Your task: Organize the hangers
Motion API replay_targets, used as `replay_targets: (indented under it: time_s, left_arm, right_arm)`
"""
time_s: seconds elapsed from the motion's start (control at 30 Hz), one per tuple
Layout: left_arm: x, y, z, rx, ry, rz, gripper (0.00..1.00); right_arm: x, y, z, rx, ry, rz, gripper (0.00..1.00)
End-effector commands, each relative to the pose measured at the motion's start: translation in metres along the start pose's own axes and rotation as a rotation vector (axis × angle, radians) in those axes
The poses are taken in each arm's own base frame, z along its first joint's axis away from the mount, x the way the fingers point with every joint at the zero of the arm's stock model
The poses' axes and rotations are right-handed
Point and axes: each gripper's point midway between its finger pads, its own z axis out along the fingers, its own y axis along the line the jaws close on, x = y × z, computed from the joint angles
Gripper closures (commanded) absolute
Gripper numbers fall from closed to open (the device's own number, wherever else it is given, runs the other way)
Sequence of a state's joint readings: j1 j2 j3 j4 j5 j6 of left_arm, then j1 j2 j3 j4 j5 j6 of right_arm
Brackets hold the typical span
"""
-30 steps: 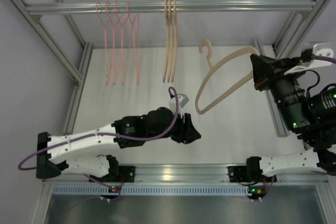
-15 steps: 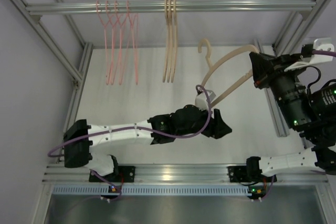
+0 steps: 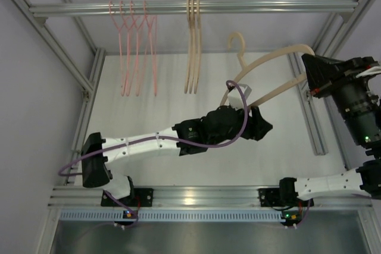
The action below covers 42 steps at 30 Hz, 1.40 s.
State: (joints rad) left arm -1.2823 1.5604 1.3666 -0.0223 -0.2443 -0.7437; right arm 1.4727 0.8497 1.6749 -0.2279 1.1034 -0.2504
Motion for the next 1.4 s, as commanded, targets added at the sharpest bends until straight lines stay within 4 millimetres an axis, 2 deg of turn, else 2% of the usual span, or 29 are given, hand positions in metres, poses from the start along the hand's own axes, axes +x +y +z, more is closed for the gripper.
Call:
replay_targets:
  time_s: [0.0,0.03,0.07,0.17,0.5,0.9,1.1,1.37]
  left_arm:
    - [-0.035,0.005,0.004,-0.075,-0.069,0.046,0.38]
    - [-0.035,0.009,0.006,-0.090,-0.060,0.052,0.38]
    - [-0.046,0.004,0.006,-0.088,-0.077,0.050,0.38]
    - [-0.059,0.009,0.008,-0.118,-0.098,0.057,0.38]
    - [-0.086,0.026,0.004,-0.228,-0.176,0.069,0.37]
    - [-0.125,0.025,0.001,-0.265,-0.259,0.072,0.37]
    - [-0.150,0.022,0.003,-0.269,-0.301,0.057,0.37]
    - [-0.166,0.029,0.011,-0.264,-0.308,0.039,0.38]
  right_arm:
    - [0.003,0.006,-0.003,-0.052,0.002,0.025,1.00]
    - [0.002,0.004,-0.004,-0.054,-0.001,0.032,1.00]
    - [0.004,0.006,-0.004,-0.062,-0.001,0.030,1.00]
    - [0.007,0.008,-0.004,-0.068,0.002,0.025,1.00]
    - [0.013,0.009,-0.008,-0.097,-0.001,0.041,1.00]
    - [0.018,0.003,-0.015,-0.128,-0.008,0.073,1.00]
    - [0.029,0.011,-0.016,-0.155,0.002,0.075,1.00]
    - [0.060,0.035,-0.008,-0.155,0.038,0.039,1.00]
